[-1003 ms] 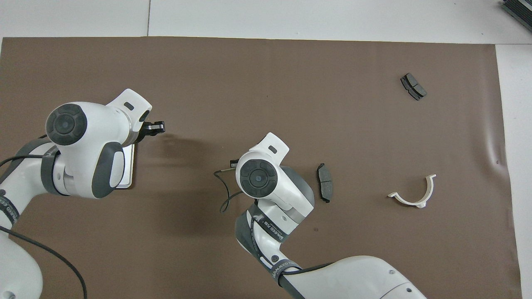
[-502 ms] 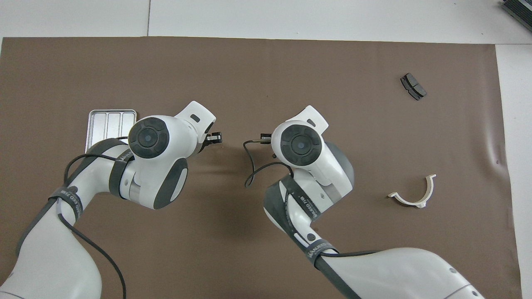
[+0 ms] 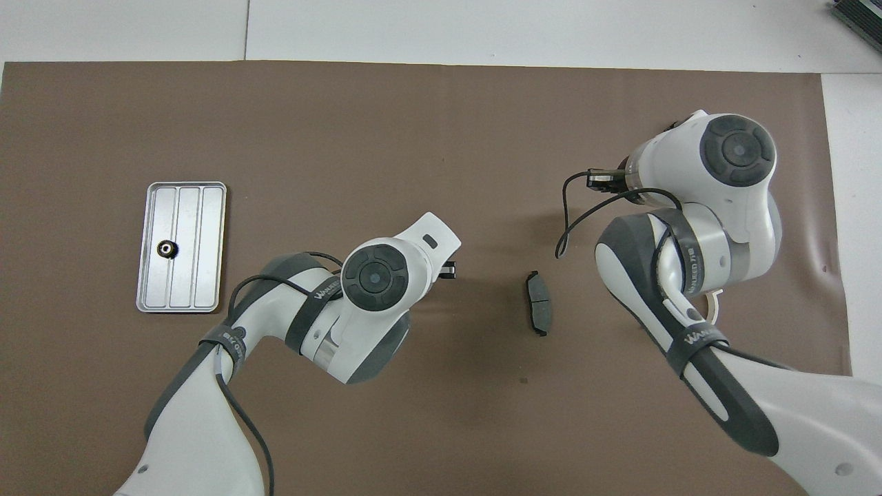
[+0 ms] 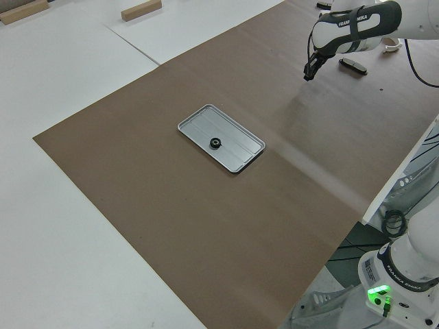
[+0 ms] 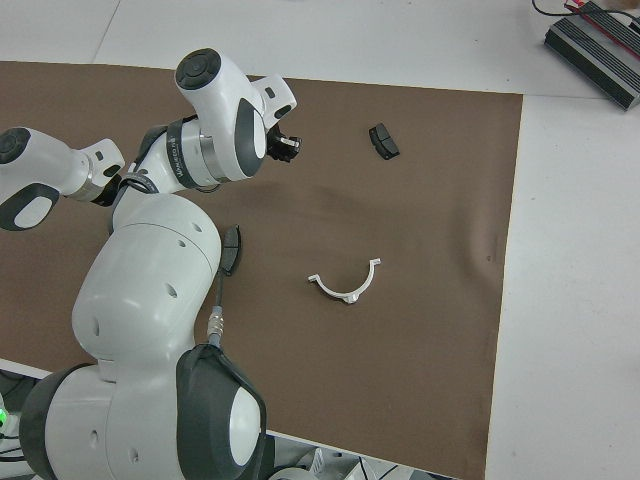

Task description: Place bearing gear from tray to pile

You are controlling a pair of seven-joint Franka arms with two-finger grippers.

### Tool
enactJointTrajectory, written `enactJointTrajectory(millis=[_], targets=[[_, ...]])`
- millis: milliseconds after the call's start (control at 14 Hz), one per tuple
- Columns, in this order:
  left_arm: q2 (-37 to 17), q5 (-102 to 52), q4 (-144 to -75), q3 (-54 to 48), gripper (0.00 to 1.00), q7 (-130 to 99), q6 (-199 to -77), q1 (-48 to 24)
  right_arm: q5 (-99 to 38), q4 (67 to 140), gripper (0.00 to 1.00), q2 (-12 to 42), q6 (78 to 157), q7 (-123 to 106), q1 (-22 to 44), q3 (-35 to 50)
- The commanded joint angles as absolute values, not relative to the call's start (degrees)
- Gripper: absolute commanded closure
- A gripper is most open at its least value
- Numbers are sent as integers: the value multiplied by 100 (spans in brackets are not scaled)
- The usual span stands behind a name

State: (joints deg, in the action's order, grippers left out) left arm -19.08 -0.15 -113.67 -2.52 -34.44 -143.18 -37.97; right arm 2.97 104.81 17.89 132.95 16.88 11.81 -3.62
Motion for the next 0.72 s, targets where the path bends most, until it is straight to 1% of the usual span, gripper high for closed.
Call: enactJointTrajectory(millis=[0,143,215,358,502,645], targets=[[-1916,-44,-11330,-158,0,-3410,-14352,-3990,-43,10538,100,1959,13535,1241,784,-264],[-1803,-44,-11294,-149,0,-3393,-14265,-3921,-184,10695,100,2030,13544,916,642,-264],[-1645,-44,-11346,-115,0,-3393,-14195,-3885,-185,10827,100,2100,13579,662,468,-264],[-1311,-44,-11408,-114,0,-3305,-13871,-3474,-193,11064,100,2118,14008,449,325,-264],[-1099,-44,-11408,-114,0,-2981,-13441,-3078,-193,11223,100,2109,14062,370,247,-264],[-976,-44,-11452,-114,0,-2691,-13124,-2700,-193,11232,100,2136,14080,264,141,-264]])
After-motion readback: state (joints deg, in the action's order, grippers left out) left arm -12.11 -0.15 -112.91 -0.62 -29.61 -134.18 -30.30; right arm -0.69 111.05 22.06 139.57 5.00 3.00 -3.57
